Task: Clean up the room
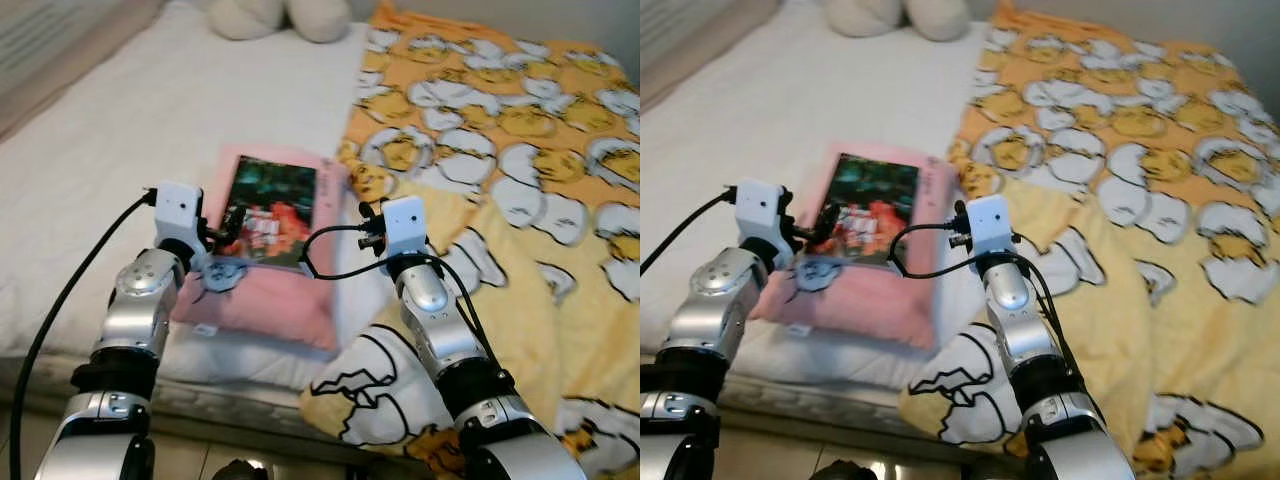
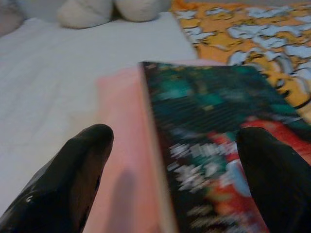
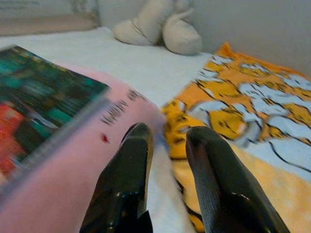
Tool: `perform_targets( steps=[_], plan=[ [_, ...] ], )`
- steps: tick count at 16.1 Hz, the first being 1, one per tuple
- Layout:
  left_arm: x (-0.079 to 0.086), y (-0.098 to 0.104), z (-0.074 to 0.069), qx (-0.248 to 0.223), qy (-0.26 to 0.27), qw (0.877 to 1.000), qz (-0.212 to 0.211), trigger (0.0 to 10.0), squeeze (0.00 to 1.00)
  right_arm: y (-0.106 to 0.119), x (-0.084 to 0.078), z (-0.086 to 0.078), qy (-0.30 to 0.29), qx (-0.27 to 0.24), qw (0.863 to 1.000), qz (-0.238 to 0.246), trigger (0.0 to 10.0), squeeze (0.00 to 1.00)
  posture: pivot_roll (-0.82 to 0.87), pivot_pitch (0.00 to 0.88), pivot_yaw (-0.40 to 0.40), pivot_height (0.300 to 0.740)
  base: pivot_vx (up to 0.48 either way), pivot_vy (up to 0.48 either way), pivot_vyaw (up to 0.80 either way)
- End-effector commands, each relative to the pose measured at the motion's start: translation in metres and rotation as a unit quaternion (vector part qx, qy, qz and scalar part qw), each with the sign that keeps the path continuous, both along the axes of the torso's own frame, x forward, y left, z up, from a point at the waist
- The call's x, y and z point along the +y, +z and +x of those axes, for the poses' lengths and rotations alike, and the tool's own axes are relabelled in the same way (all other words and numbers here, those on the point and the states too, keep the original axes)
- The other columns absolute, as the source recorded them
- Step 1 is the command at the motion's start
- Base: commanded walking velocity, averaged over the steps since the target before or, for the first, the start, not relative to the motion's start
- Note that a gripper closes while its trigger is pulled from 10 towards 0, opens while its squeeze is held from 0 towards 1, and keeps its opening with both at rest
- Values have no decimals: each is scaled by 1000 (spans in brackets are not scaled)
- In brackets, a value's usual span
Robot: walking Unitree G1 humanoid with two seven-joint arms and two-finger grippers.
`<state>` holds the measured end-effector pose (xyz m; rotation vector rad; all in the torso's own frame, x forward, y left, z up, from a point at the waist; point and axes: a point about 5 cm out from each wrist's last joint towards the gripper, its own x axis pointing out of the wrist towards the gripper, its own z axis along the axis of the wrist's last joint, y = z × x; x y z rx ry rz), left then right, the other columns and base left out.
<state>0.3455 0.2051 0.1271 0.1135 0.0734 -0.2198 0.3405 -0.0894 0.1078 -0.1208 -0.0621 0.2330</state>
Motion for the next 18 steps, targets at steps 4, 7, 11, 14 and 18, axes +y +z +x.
perform_targets(
  steps=[4, 7, 11, 14, 18],
  plan=[
    [6, -5, 3, 11, 27, 1000, 6, 10000, 0, -1, 2, -10, 0, -13, 1000, -2, 10000, 0, -41, 31, -12, 740, 0, 0, -542],
    [18, -5, 3, 9, 50, 998, -27, 10000, 0, -4, 2, -15, 9, -15, 1000, 0, 10000, 0, -44, 30, -11, 740, 0, 160, -542],
    [19, -2, 6, 1, 55, 998, -11, 10000, 0, -5, 2, -16, 9, -15, 1000, 0, 10000, 0, -48, 29, -10, 740, 0, 360, -538],
    [9, -11, 9, 25, 49, 998, 4, 10000, 0, -4, -1, -19, 5, -24, 1000, 5, 10000, 0, -54, 31, -8, 740, 0, 0, -367],
    [-5, -12, 20, 42, 62, 997, -25, 10000, 0, -7, -3, -20, 2, -20, 1000, 3, 10000, 0, -64, 28, -6, 740, 0, 0, 0]
  ],
)
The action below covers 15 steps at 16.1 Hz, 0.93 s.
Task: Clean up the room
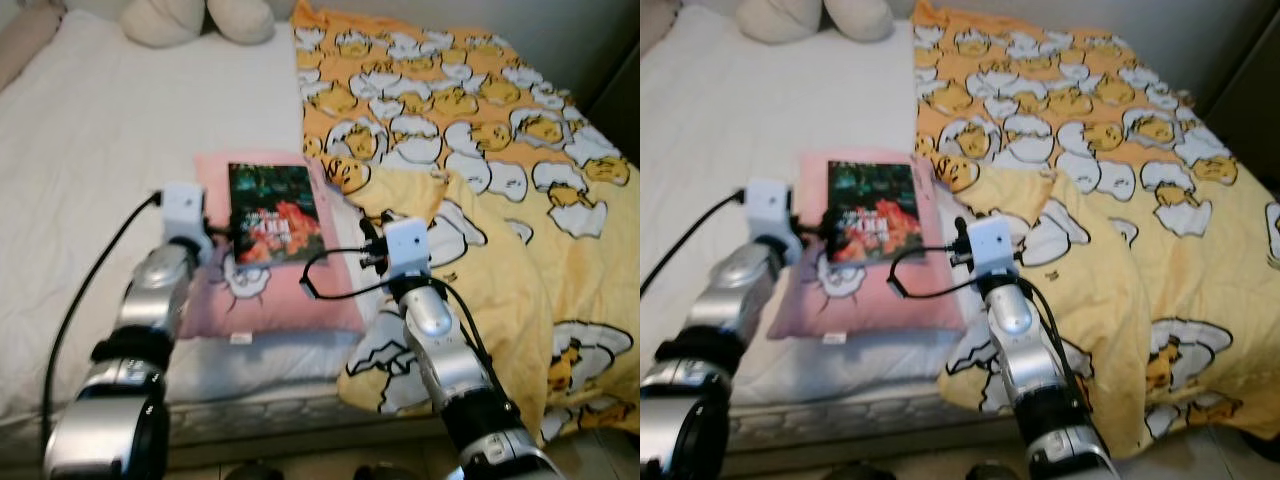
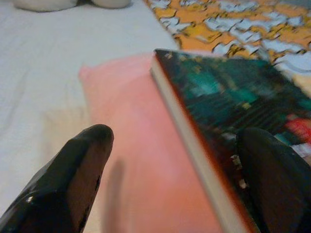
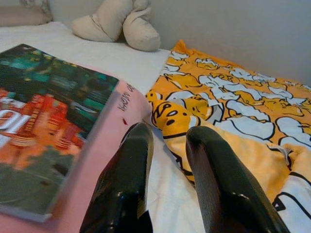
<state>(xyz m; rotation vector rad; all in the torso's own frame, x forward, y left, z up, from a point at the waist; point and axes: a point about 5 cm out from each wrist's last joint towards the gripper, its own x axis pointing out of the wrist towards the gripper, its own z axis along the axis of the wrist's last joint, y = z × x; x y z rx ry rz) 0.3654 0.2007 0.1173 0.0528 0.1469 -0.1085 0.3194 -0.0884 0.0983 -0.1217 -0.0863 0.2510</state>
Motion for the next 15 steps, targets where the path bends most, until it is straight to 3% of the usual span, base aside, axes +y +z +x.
perform_targets(
  steps=[1, 6, 11, 14, 15],
  plan=[
    [-7, -1, 3, 9, 2, 999, -37, 10000, 0, 3, -5, 0, -9, -10, 1000, 3, 10000, 0, -74, 27, -2, 740, 0, 0, 0],
    [-21, 1, 7, 3, -24, 996, -82, 10000, 0, 2, -9, -2, -12, -8, 1000, 0, 10000, 0, -88, 27, 4, 740, 0, 0, 0],
    [-38, -32, -4, 80, -33, 994, -62, 10000, 0, -1, -9, -3, -9, -4, 1000, -2, 10000, 0, -85, 32, -1, 740, 0, 0, 0],
    [-34, -39, -6, 94, -10, 995, -36, 10000, 0, -2, -9, -4, -8, -1, 1000, -2, 10000, 0, -83, 32, -1, 740, 0, 0, 0],
    [-37, -43, -8, 111, -24, 991, -72, 10000, 0, -2, -9, -4, -6, 0, 1000, -2, 10000, 0, -85, 31, -3, 740, 0, 0, 0]
  ],
)
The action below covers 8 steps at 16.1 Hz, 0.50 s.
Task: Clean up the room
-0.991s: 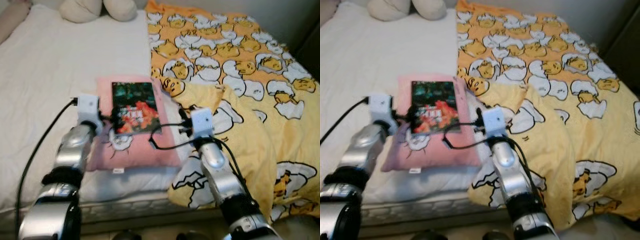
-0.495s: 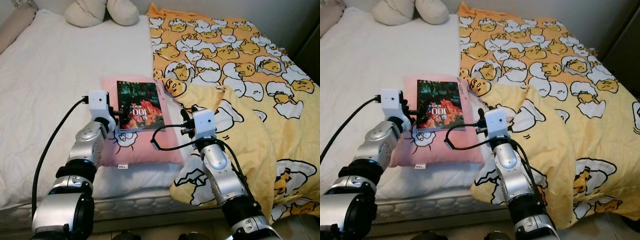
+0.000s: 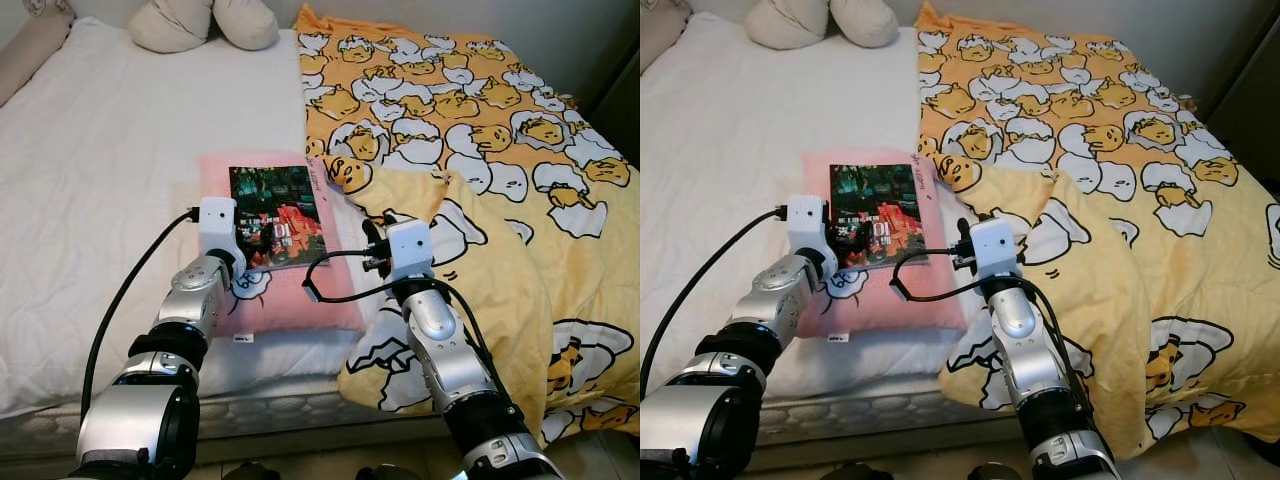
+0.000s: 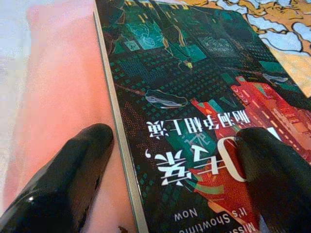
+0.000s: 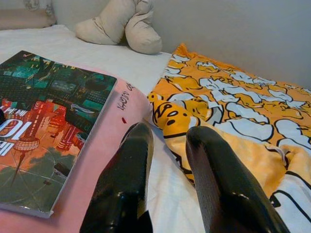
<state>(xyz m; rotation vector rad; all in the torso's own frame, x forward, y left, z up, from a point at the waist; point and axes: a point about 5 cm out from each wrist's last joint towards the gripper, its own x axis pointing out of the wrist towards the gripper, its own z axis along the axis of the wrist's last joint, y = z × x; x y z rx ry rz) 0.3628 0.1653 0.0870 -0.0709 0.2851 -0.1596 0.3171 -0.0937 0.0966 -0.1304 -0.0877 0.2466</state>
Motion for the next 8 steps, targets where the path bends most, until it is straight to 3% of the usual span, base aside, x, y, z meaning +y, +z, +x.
perform_targets(
  steps=[1, 2, 3, 8],
  plan=[
    [-6, -16, -7, 48, -20, 998, -19, 10000, 0, -1, -3, -2, -3, 2, 1000, 2, 10000, 0, -85, 30, -3, 740, 0, 0, 0],
    [-9, -20, -9, 58, -28, 998, -17, 7059, 0, -1, -3, -1, -2, 3, 1000, 2, 10000, 0, -85, 29, -2, 740, 0, 0, 0],
    [-8, -22, -10, 63, -27, 998, -12, 0, 0, -1, -3, -1, -2, 3, 1000, 2, 10000, 0, -88, 29, -1, 740, 0, 0, 0],
    [6, -22, -10, 60, -12, 998, 6, 0, 0, 0, 0, 2, -1, 6, 1000, 6, 10000, 0, -80, 21, 4, 740, 0, 0, 0]
  ],
)
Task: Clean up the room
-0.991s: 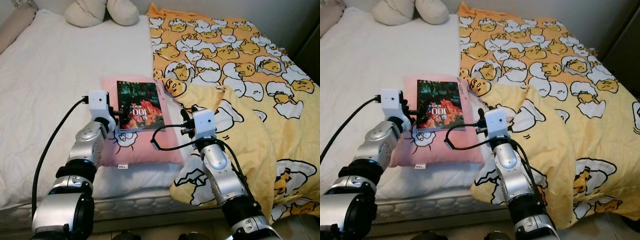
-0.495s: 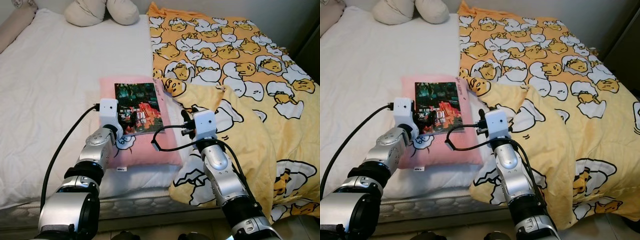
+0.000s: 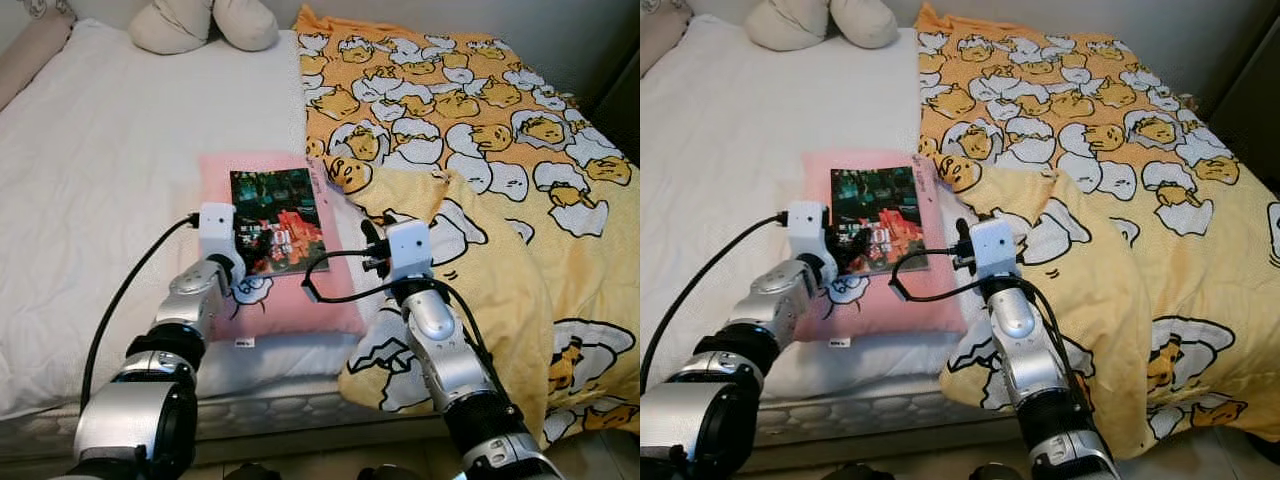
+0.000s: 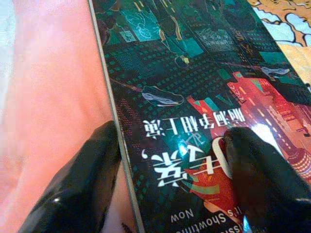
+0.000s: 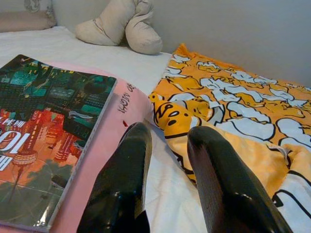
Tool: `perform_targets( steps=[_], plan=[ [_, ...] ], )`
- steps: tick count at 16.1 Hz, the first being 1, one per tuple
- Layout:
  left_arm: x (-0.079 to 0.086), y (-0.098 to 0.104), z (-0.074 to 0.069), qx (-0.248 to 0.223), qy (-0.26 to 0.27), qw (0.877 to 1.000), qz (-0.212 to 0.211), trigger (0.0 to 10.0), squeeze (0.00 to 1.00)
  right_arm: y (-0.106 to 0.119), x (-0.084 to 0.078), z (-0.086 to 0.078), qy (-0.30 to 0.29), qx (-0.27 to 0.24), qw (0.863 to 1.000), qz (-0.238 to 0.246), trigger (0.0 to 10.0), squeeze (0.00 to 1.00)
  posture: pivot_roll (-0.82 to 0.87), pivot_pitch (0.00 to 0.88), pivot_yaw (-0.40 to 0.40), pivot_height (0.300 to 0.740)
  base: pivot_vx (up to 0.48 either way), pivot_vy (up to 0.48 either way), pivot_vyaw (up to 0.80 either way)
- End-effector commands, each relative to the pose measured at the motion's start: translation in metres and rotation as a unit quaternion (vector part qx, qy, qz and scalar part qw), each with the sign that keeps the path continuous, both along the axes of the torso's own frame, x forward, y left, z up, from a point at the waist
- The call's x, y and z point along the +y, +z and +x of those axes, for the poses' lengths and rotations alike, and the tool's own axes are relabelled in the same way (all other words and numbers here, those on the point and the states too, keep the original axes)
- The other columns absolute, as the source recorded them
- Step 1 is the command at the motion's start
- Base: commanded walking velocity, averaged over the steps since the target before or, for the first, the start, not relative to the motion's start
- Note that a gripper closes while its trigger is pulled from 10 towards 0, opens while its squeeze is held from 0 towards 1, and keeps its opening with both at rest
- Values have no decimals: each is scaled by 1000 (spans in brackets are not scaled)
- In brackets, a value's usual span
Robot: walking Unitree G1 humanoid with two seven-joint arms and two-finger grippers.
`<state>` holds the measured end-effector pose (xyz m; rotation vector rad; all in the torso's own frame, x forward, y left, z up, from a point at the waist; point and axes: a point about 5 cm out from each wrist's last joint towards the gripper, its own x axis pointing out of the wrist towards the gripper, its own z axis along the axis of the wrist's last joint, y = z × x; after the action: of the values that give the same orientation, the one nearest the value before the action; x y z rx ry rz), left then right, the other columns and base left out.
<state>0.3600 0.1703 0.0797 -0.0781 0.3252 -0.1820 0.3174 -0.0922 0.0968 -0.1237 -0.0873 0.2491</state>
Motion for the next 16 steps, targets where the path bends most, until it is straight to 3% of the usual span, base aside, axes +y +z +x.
perform_targets(
  steps=[1, 5, 9, 10, 12, 15, 16],
  plan=[
    [3, -14, -7, 39, 2, 999, 7, 0, 0, -1, -1, 2, -2, 5, 1000, 4, 10000, 0, -79, 23, 3, 740, 0, 0, 0],
    [4, -18, -10, 49, 1, 999, 2, 0, 0, -1, -2, 2, -1, 8, 1000, 5, 10000, 0, -80, 31, -2, 740, 0, 0, 0],
    [-4, -12, -7, 26, -15, 999, -42, 0, 0, -3, -2, 2, 3, 13, 1000, 4, 10000, 0, -78, 30, -5, 740, 0, 0, 0],
    [-7, 0, -1, 0, -12, 996, -92, 0, 0, -3, -1, 2, 4, 13, 1000, 5, 10000, 0, -83, 28, -4, 740, 0, 0, 0],
    [-6, 15, 7, -27, -2, 989, -143, 0, 0, -2, -2, 2, 3, 13, 1000, 5, 10000, 0, -86, 28, -3, 740, 0, 0, 0],
    [0, 56, 21, -99, -20, 984, -144, 0, 0, -4, -5, 2, -1, 17, 1000, 6, 10000, 0, -83, 24, -2, 740, 0, 0, 0],
    [3, 61, 22, -109, -21, 983, -145, 0, 0, -4, -5, 2, -1, 17, 1000, 6, 10000, 0, -81, 24, -1, 740, 0, 0, 0]
  ],
)
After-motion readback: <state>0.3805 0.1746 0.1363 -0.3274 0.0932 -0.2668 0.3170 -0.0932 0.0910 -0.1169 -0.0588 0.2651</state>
